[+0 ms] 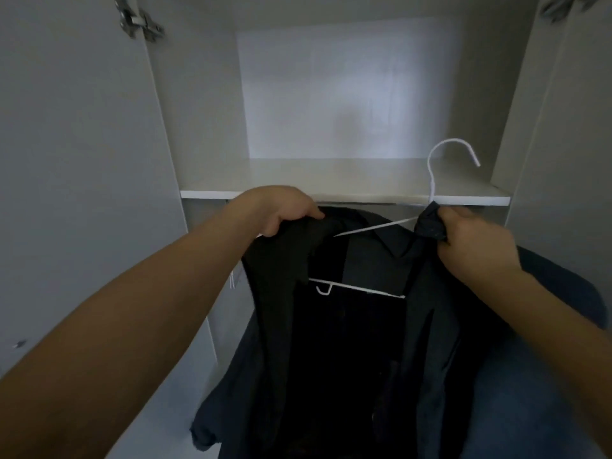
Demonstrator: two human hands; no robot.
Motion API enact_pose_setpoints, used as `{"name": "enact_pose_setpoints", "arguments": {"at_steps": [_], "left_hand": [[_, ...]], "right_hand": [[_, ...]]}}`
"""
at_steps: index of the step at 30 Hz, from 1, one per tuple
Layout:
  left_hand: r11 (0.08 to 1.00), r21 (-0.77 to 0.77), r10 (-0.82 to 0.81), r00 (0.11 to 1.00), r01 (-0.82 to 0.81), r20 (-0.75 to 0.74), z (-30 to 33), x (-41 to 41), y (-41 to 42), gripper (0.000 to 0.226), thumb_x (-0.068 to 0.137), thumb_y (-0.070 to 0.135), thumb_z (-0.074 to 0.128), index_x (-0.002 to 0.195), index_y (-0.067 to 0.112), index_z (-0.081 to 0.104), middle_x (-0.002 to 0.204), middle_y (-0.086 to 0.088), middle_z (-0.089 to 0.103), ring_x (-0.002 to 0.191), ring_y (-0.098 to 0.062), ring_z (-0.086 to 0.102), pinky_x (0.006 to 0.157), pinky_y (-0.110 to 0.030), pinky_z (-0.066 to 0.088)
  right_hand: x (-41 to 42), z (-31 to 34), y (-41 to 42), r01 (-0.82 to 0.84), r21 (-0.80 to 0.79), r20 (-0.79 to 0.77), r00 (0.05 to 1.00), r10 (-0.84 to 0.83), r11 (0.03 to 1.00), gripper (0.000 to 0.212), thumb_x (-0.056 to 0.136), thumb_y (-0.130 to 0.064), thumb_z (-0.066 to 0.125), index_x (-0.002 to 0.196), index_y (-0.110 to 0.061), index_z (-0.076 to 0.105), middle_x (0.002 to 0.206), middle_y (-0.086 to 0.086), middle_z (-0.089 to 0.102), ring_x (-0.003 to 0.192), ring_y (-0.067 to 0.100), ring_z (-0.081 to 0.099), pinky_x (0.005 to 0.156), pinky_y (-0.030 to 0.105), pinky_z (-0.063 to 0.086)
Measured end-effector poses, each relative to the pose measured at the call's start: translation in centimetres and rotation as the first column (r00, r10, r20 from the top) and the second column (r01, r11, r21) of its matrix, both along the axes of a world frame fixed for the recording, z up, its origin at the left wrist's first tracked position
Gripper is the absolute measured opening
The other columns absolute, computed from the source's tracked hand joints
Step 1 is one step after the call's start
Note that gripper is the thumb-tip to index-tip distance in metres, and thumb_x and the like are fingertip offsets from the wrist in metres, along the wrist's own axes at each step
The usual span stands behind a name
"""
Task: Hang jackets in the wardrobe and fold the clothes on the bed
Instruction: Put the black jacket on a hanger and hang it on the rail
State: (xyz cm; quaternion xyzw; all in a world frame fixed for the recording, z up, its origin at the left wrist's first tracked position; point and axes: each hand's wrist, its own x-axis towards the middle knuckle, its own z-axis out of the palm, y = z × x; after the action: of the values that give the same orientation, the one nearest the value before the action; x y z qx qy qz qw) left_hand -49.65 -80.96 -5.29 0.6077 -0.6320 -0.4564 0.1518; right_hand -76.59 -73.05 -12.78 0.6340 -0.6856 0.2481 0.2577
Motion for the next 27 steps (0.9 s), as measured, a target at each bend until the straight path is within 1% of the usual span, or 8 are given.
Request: {"name": "enact_pose_setpoints", "arguments": {"at_steps": [2, 4, 8, 12, 15, 19, 24, 27], "left_hand": [[1.0, -0.007, 0.017, 1.0, -0.017, 0.003, 0.3, 0.1, -0.1, 0.028, 0.096, 0.029, 0.06, 0.09, 0.002, 0.061, 0.085, -0.014, 0.067, 0.074, -0.028, 0.063, 0.069, -0.038, 0.053], [0.999, 0.004, 0.042, 0.983, -0.042, -0.18, 0.6, -0.7, 0.1, 0.024, 0.099, 0.026, 0.056, 0.094, 0.003, 0.06, 0.087, -0.014, 0.065, 0.074, -0.026, 0.061, 0.074, -0.038, 0.054], [0.998, -0.044, 0.022, 0.869, -0.05, -0.494, 1.4, -4.6, 1.2, 0.018, 0.103, 0.013, 0.045, 0.09, 0.005, 0.054, 0.081, -0.011, 0.057, 0.067, -0.02, 0.056, 0.049, -0.027, 0.055], [0.989, -0.075, 0.053, 0.776, -0.128, -0.629, 2.6, -6.1, 1.5, 0.019, 0.103, 0.01, 0.042, 0.089, 0.004, 0.054, 0.081, -0.015, 0.06, 0.068, -0.024, 0.059, 0.042, -0.028, 0.054], [0.984, -0.081, 0.056, 0.715, -0.156, -0.697, 3.7, -6.7, 1.7, 0.019, 0.101, 0.007, 0.043, 0.086, 0.003, 0.054, 0.079, -0.015, 0.058, 0.066, -0.026, 0.058, 0.039, -0.026, 0.053], [0.963, -0.136, 0.05, 0.65, -0.232, -0.759, 4.7, -7.2, 1.7, 0.023, 0.097, -0.001, 0.044, 0.077, 0.003, 0.053, 0.075, -0.013, 0.054, 0.061, -0.024, 0.053, 0.048, -0.028, 0.05], [0.949, -0.206, -0.046, 0.538, -0.24, -0.842, 3.7, -6.9, 2.8, 0.012, 0.098, 0.01, 0.047, 0.094, 0.006, 0.057, 0.089, -0.013, 0.061, 0.075, -0.024, 0.061, 0.063, -0.031, 0.056], [0.697, -0.579, -0.159, 0.695, -0.424, -0.701, -5.0, -6.5, 3.8, 0.01, 0.094, 0.021, 0.049, 0.104, 0.019, 0.048, 0.091, -0.006, 0.058, 0.078, -0.016, 0.057, 0.074, -0.035, 0.052]], "right_hand": [[0.0, 1.1, 0.2, 0.008, -0.015, -0.02, 1.0, -0.009, 1.0, 0.016, 0.086, -0.013, 0.056, 0.102, -0.009, 0.057, 0.096, 0.013, 0.06, 0.084, 0.036, 0.059, 0.058, 0.031, 0.033], [0.8, 1.5, 0.5, -0.035, 0.005, -0.032, 0.999, 0.035, 0.999, 0.018, 0.086, -0.015, 0.057, 0.104, -0.01, 0.058, 0.099, 0.012, 0.062, 0.086, 0.035, 0.06, 0.059, 0.031, 0.035], [4.5, 1.5, 1.0, -0.229, 0.01, 0.038, 0.973, 0.229, 0.973, 0.028, 0.09, -0.039, 0.057, 0.108, -0.017, 0.058, 0.101, 0.005, 0.063, 0.094, 0.03, 0.061, 0.07, 0.036, 0.043], [5.3, 2.2, 1.5, -0.237, 0.017, 0.148, 0.961, 0.232, 0.971, 0.068, 0.077, -0.086, 0.025, 0.098, -0.026, 0.051, 0.089, -0.006, 0.055, 0.084, 0.02, 0.059, 0.065, 0.032, 0.039], [5.1, 2.3, 1.5, -0.211, 0.043, 0.128, 0.97, 0.204, 0.976, 0.092, 0.058, -0.099, 0.031, 0.105, -0.023, 0.049, 0.097, -0.006, 0.059, 0.089, 0.02, 0.061, 0.066, 0.031, 0.041], [5.9, 2.0, 1.3, -0.185, 0.012, 0.08, 0.98, 0.183, 0.983, 0.094, 0.054, -0.092, 0.054, 0.109, -0.016, 0.046, 0.105, 0.0, 0.056, 0.091, 0.02, 0.058, 0.071, 0.035, 0.048], [5.5, 2.7, -0.2, -0.125, -0.085, 0.218, 0.966, 0.141, 0.988, 0.032, 0.087, -0.046, 0.055, 0.088, -0.017, 0.042, 0.08, -0.002, 0.053, 0.073, 0.024, 0.056, 0.064, 0.035, 0.044], [5.1, 3.1, -1.1, -0.112, -0.115, 0.428, 0.891, 0.151, 0.987, 0.023, 0.092, -0.038, 0.05, 0.082, -0.017, 0.044, 0.07, -0.005, 0.049, 0.068, 0.023, 0.052, 0.061, 0.033, 0.035]]}}
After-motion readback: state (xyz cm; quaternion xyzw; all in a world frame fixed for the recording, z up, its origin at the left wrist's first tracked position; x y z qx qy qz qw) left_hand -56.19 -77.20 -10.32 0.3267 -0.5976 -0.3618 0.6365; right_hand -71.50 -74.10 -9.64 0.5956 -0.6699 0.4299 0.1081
